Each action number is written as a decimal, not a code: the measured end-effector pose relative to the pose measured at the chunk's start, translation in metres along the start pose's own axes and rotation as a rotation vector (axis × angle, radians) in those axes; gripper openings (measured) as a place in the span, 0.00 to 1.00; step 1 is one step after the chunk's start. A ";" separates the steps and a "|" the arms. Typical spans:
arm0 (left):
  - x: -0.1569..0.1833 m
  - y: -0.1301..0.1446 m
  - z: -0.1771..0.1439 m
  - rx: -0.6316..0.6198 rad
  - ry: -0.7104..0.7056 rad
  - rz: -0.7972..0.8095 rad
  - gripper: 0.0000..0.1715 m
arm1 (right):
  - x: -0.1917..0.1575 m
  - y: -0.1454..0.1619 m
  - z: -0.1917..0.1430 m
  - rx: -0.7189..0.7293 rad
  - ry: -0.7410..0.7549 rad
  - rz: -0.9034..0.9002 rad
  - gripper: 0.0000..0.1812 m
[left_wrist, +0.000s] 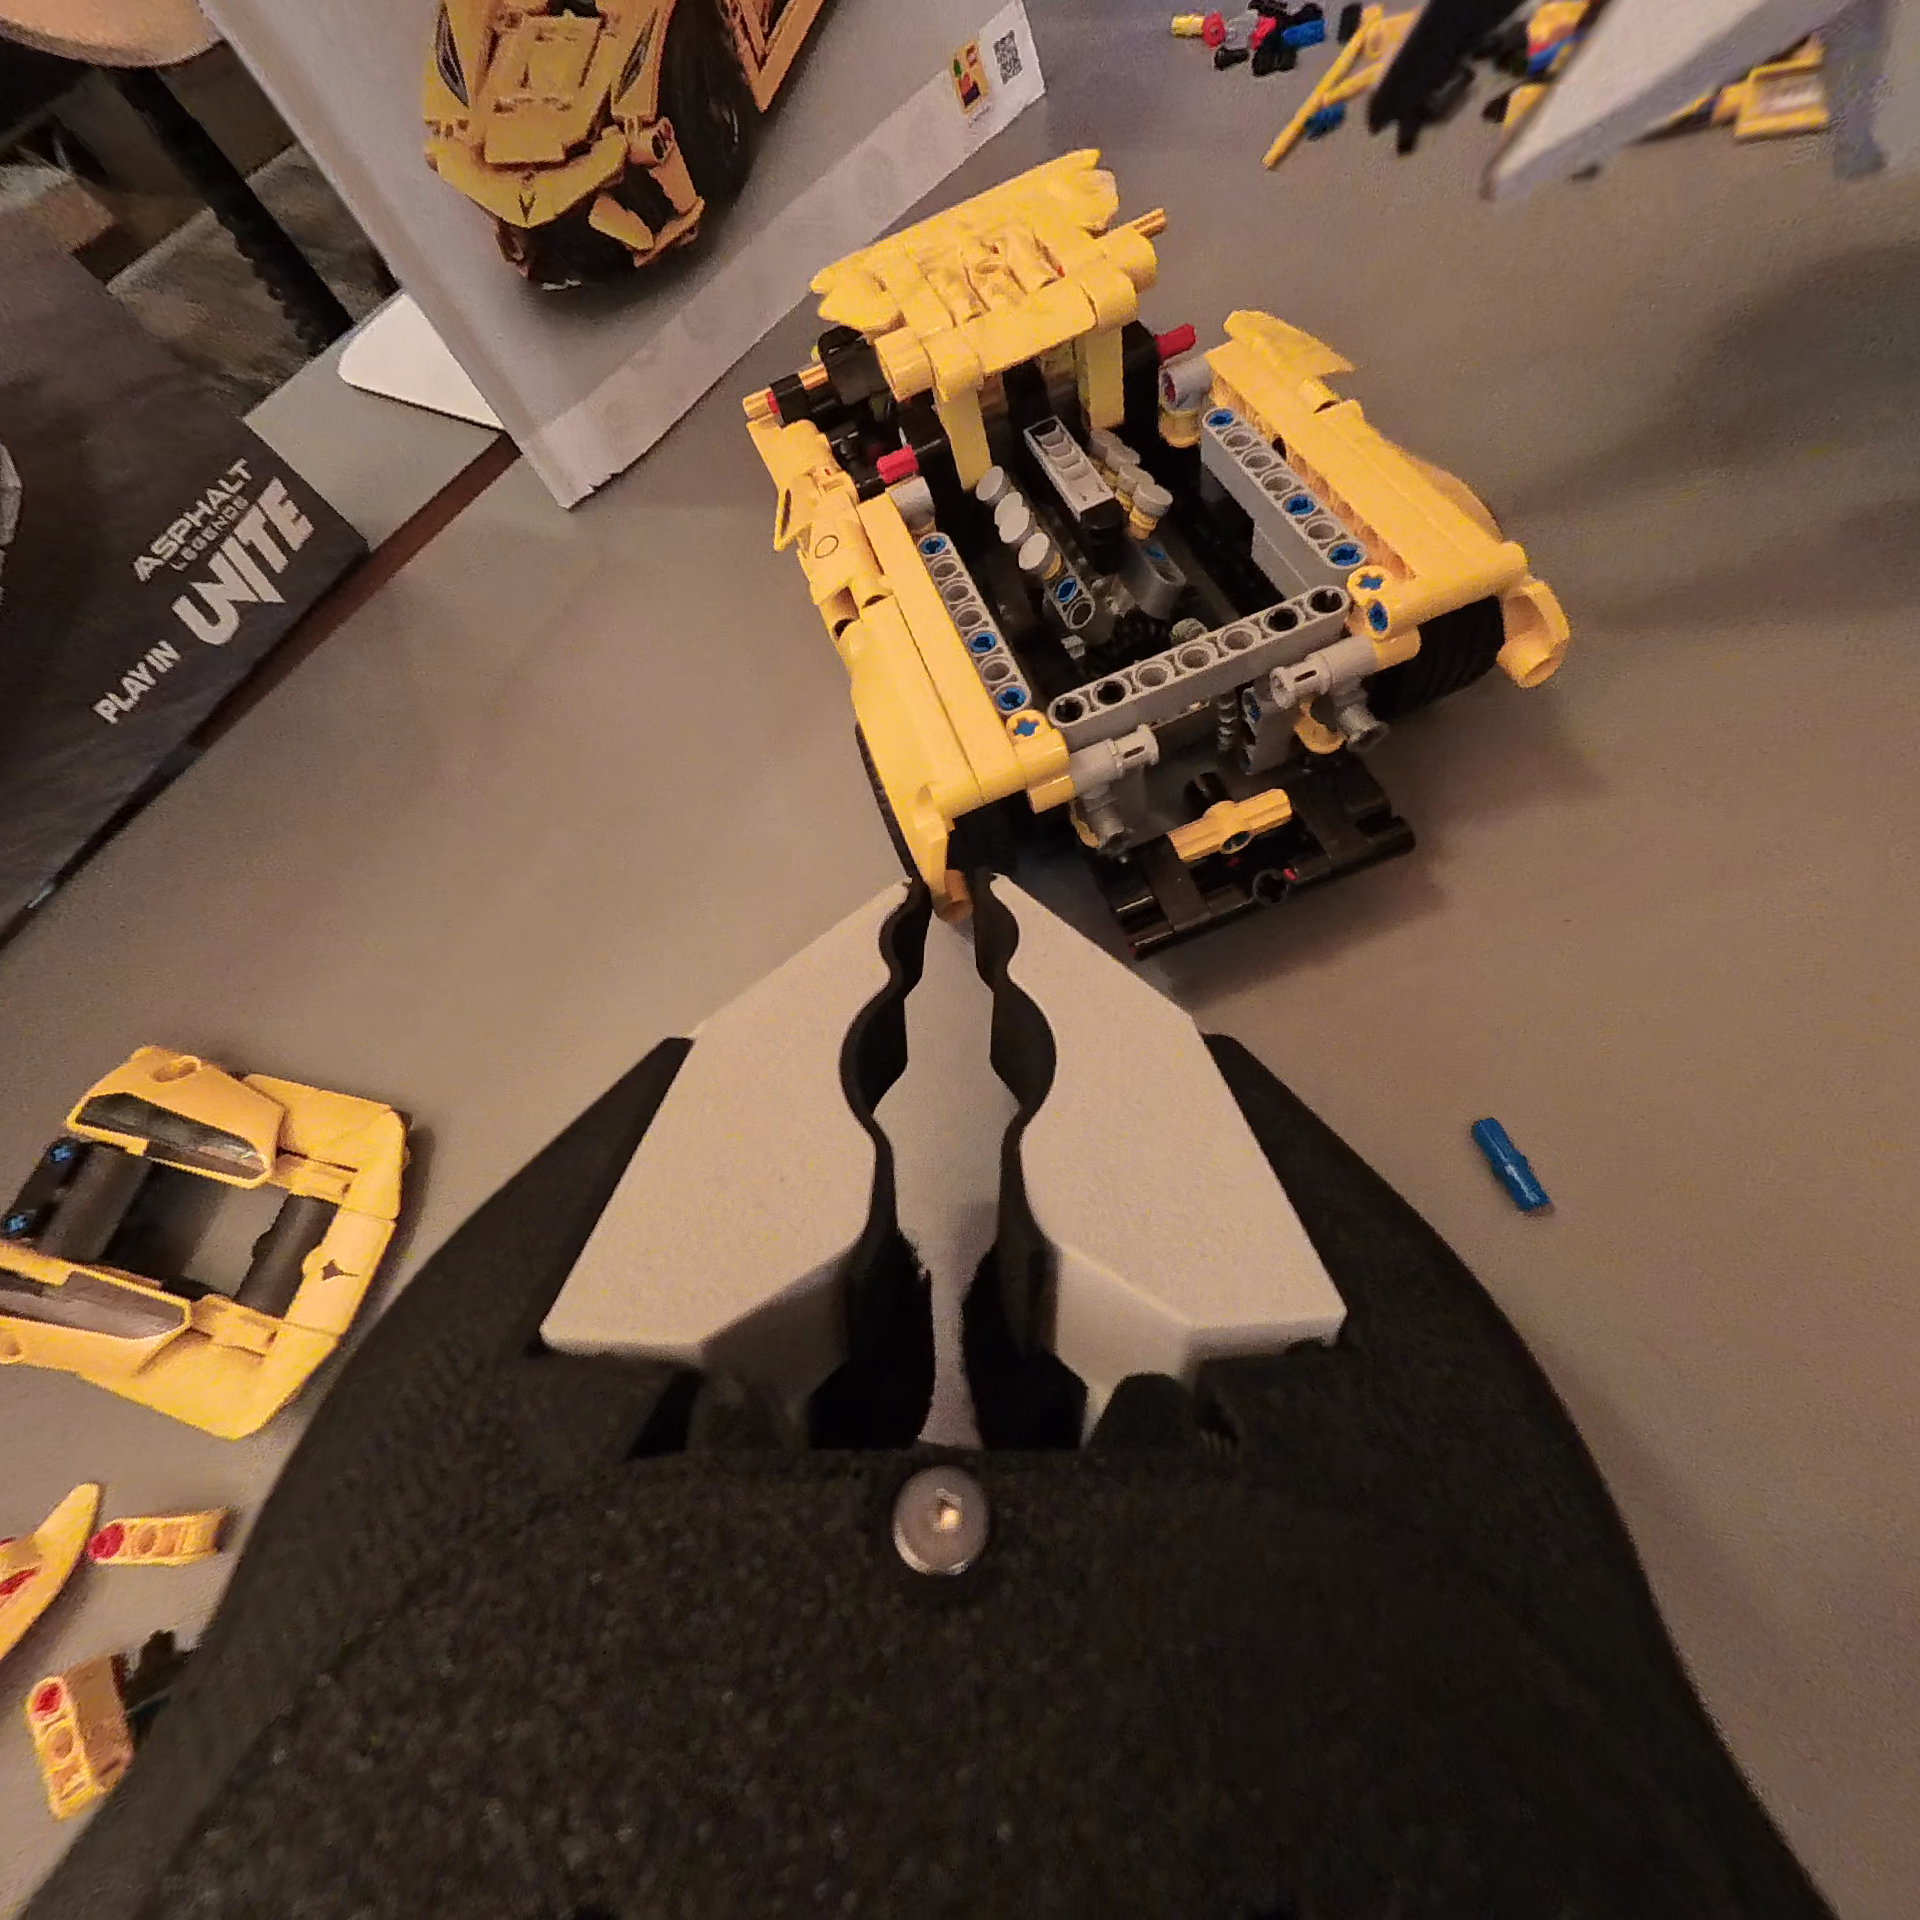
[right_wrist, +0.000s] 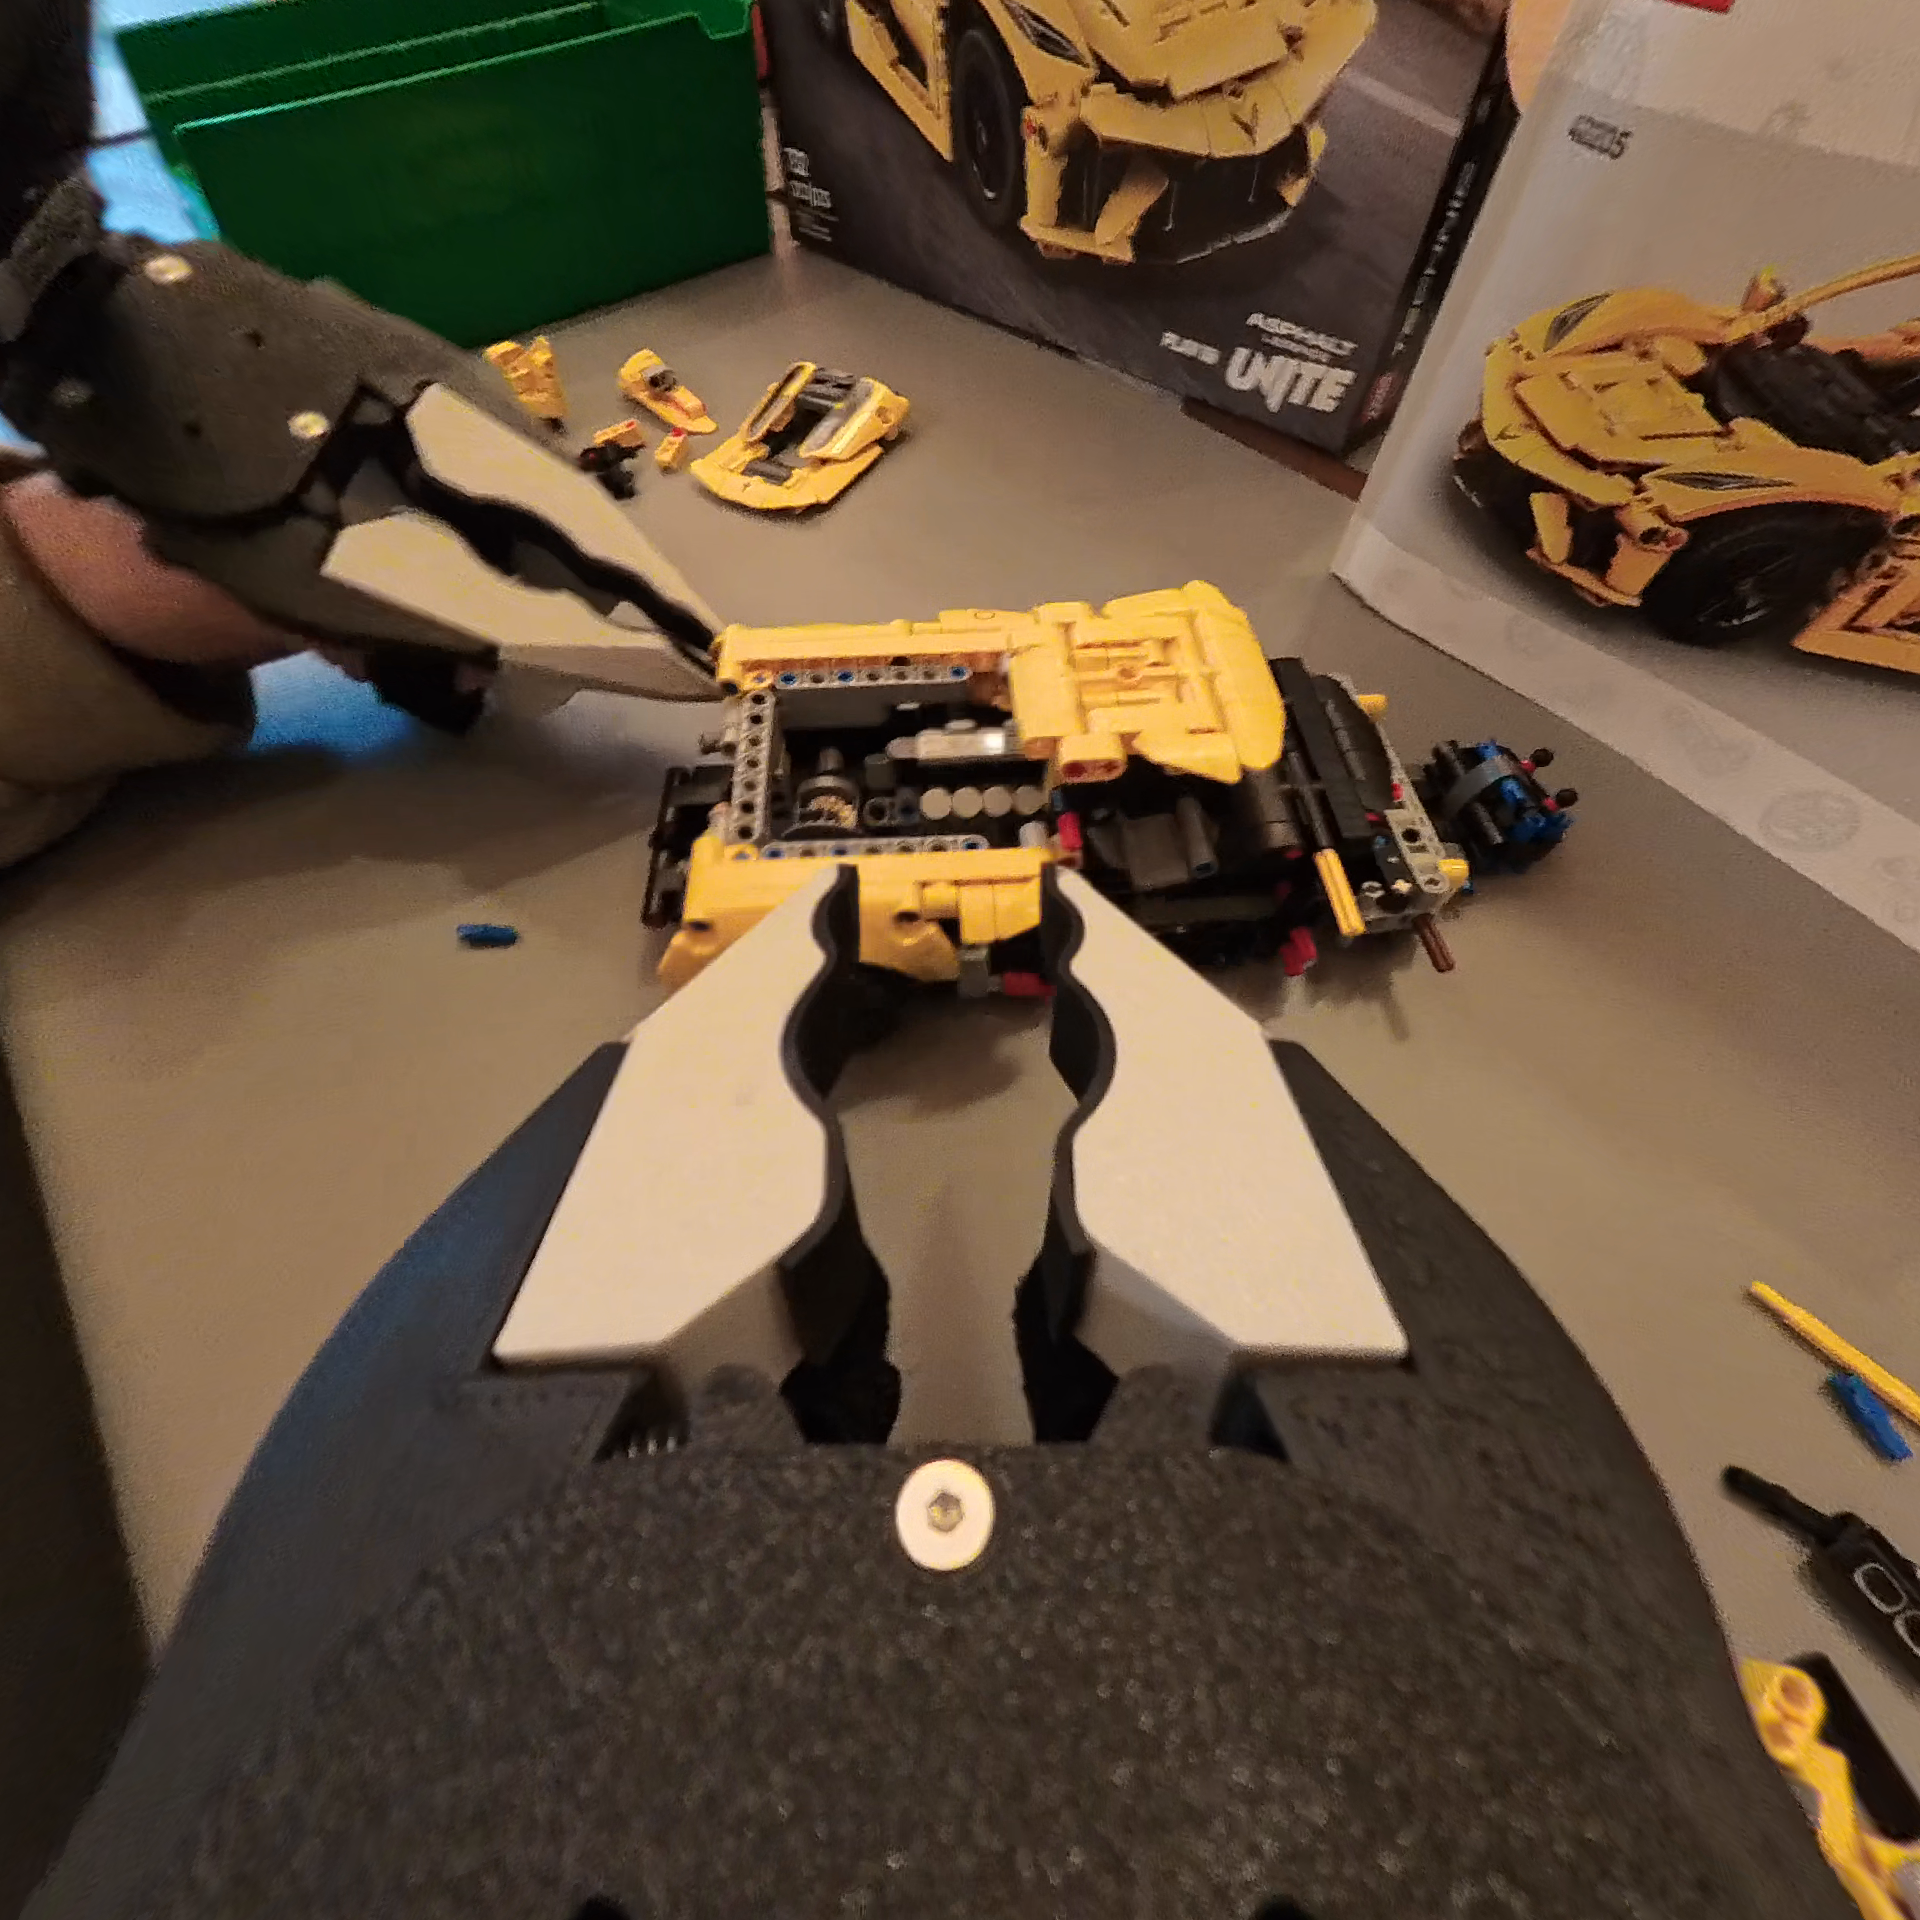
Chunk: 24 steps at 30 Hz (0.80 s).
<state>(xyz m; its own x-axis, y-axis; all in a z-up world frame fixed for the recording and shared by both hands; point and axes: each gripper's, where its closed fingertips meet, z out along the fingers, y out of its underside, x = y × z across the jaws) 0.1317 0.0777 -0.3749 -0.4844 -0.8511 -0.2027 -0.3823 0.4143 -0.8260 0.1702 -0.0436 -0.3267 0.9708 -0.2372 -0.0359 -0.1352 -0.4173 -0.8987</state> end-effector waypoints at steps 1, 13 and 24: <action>0.000 0.000 0.000 -0.002 0.003 -0.002 0.04 | -0.007 0.002 -0.002 0.011 -0.022 -0.020 0.19; 0.001 0.000 0.000 0.001 0.007 -0.023 0.04 | -0.041 0.041 0.017 -0.099 0.014 -0.025 0.47; 0.002 0.002 -0.002 -0.023 -0.008 -0.024 0.04 | -0.041 0.043 0.044 -0.146 -0.045 0.106 0.52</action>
<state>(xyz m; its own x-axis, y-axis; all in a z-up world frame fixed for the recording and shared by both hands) 0.1285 0.0774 -0.3756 -0.4690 -0.8631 -0.1874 -0.4114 0.4012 -0.8184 0.1332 -0.0129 -0.3831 0.9569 -0.2490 -0.1497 -0.2618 -0.5159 -0.8157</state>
